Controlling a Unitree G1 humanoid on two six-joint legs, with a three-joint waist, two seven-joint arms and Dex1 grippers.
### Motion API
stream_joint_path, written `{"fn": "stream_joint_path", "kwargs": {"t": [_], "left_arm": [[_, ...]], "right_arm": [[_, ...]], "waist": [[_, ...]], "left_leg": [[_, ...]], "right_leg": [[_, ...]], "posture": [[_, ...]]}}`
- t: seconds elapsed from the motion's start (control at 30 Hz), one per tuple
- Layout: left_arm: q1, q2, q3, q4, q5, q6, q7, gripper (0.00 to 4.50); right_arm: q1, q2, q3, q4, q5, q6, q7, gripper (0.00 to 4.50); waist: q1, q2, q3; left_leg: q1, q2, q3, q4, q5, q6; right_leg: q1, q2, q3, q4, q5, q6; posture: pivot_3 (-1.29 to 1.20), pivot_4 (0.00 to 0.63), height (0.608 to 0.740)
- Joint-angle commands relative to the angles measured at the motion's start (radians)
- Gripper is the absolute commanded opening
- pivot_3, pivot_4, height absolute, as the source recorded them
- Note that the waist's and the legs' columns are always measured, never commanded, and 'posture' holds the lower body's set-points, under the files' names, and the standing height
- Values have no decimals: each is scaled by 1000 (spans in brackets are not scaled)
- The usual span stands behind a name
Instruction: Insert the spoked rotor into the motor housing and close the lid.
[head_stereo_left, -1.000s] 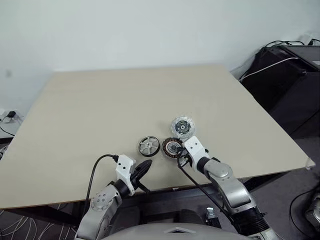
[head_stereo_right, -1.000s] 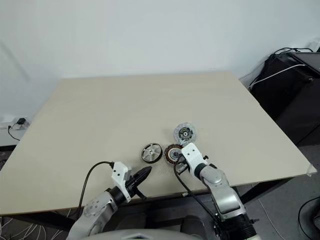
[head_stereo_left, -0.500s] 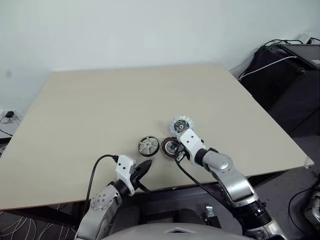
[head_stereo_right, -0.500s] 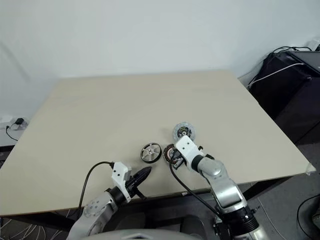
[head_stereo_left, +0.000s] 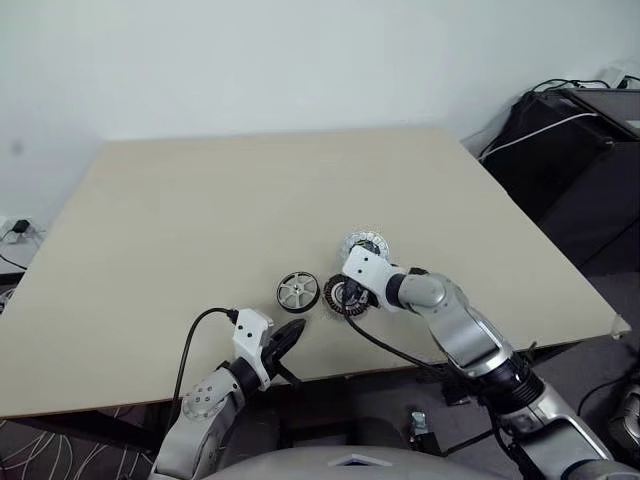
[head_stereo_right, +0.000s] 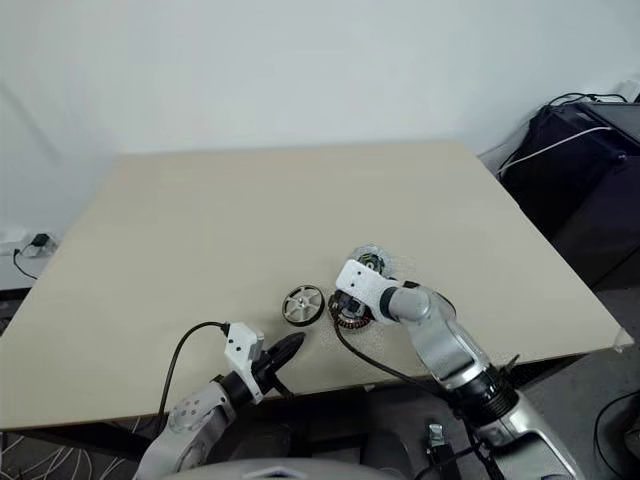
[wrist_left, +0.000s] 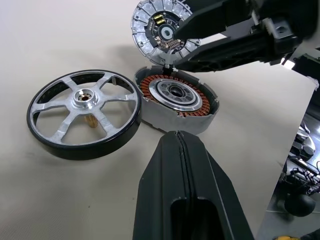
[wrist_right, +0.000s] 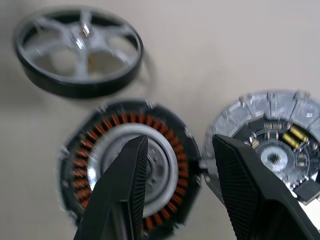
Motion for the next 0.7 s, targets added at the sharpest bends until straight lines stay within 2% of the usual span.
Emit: {"fn": "stream_joint_path", "kwargs": {"t": [0.03, 0.33, 0.7], "left_arm": [[-4, -5, 2, -10, -5, -24, -1, 0], [2, -10, 2, -5, -3, -35, 1, 0], [9, -7, 2, 5, -4, -50, -4, 0]], "right_arm": [[-41, -14, -5, 26, 3, 11, 39, 2208], [-62, 6, -9, 110, 23, 40, 70, 2208], [-68, 15, 10, 99, 17, 39, 78, 2208]], "waist": [[0, 0, 0], [-2, 0, 0], [-6, 0, 0]], "left_leg": [[0, 0, 0, 0, 0, 0], [0, 0, 0, 0, 0, 0], [0, 0, 0, 0, 0, 0]], "right_leg": [[0, 0, 0, 0, 0, 0], [0, 0, 0, 0, 0, 0], [0, 0, 0, 0, 0, 0]], "posture": [[0, 0, 740], [0, 0, 740], [0, 0, 740]]}}
